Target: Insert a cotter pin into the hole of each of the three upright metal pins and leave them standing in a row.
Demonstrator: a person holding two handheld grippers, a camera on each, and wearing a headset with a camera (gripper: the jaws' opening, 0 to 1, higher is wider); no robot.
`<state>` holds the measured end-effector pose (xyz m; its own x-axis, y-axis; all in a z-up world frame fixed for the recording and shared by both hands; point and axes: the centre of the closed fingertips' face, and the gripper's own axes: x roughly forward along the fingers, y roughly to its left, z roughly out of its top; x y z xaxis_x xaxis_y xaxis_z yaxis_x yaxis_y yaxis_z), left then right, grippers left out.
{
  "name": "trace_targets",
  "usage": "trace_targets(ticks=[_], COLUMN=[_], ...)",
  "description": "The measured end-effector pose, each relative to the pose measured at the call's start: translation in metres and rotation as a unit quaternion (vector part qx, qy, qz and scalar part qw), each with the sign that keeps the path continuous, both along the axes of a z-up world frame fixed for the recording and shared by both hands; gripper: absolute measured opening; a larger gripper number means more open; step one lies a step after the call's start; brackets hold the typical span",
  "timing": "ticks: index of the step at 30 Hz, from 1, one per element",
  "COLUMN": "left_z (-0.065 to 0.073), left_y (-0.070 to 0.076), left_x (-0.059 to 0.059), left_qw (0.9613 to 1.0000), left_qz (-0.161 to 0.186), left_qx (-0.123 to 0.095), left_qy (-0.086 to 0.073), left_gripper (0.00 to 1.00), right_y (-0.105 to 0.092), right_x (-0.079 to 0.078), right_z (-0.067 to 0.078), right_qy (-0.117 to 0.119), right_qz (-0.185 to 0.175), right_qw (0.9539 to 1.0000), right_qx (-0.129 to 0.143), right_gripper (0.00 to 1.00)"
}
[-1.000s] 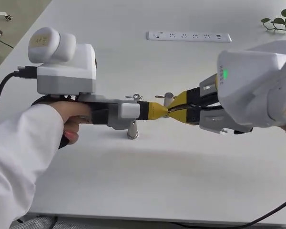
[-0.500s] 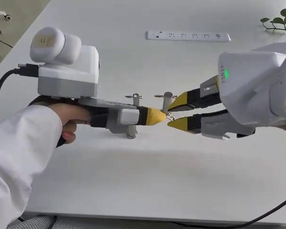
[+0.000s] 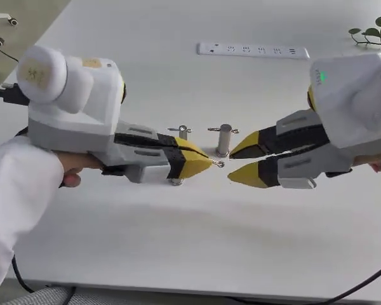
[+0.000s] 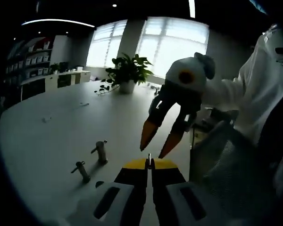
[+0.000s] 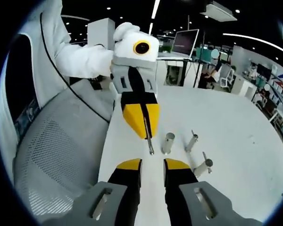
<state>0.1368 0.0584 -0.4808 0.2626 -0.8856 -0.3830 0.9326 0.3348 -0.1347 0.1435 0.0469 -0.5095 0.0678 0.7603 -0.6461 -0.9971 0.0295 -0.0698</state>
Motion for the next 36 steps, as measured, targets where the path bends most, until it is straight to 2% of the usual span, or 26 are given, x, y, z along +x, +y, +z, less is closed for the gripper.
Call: trace_targets(ticks=[1, 3, 4, 6, 11, 16, 23, 25, 30, 31, 33, 35, 36], left_z=[0.001, 0.000, 0.000, -0.002, -0.001, -0.003, -0.005, -0.004, -0.002, -0.002, -0.005, -0.007, -0.008], left_y=[-0.002, -0.004, -0.004, -0.005, -0.008, -0.009, -0.008, -0.006, -0.004, -0.004, -0.001, 0.004, 0.007], left_x=[-0.002, -0.005, -0.006, -0.009, -0.014, -0.019, -0.020, -0.019, -0.019, -0.019, -0.015, -0.008, -0.005], left_qw=[0.9999, 0.9998, 0.9998, 0.9990, 0.9977, 0.9966, 0.9963, 0.9974, 0.9972, 0.9972, 0.9976, 0.9984, 0.9987], left_qz=[-0.006, -0.013, -0.016, -0.031, -0.055, -0.070, -0.074, -0.067, -0.068, -0.067, -0.058, -0.039, -0.029], left_qx=[0.000, 0.005, 0.009, 0.020, 0.017, 0.021, 0.025, 0.016, 0.006, 0.007, 0.012, 0.014, 0.014], left_qy=[-0.008, -0.011, -0.013, -0.027, -0.037, -0.037, -0.035, -0.023, -0.030, -0.032, -0.036, -0.038, -0.038], left_gripper=[0.00, 0.00, 0.00, 0.00, 0.00, 0.00, 0.00, 0.01, 0.01, 0.02, 0.10, 0.19, 0.22], right_y=[0.000, 0.002, 0.003, 0.003, 0.006, 0.007, 0.008, 0.009, 0.011, 0.012, 0.013, 0.012, 0.011], right_x=[-0.002, -0.006, -0.010, -0.018, -0.026, -0.031, -0.034, -0.033, -0.034, -0.033, -0.031, -0.028, -0.026], right_z=[-0.001, -0.001, -0.002, -0.003, -0.004, -0.004, -0.004, -0.003, 0.000, 0.000, -0.002, -0.007, -0.008], right_qy=[0.006, 0.012, 0.021, 0.039, 0.049, 0.056, 0.062, 0.063, 0.062, 0.062, 0.066, 0.080, 0.079], right_qz=[0.003, 0.005, 0.007, 0.018, 0.031, 0.037, 0.042, 0.037, 0.032, 0.029, 0.017, -0.002, -0.008], right_qw=[1.0000, 0.9999, 0.9998, 0.9991, 0.9983, 0.9978, 0.9972, 0.9973, 0.9975, 0.9976, 0.9976, 0.9968, 0.9968], right_qx=[-0.002, 0.002, 0.003, 0.003, 0.003, 0.004, 0.005, 0.009, 0.011, 0.011, 0.010, 0.004, 0.002], right_gripper=[0.14, 0.12, 0.11, 0.07, 0.03, 0.00, 0.00, 0.00, 0.00, 0.00, 0.00, 0.00, 0.00])
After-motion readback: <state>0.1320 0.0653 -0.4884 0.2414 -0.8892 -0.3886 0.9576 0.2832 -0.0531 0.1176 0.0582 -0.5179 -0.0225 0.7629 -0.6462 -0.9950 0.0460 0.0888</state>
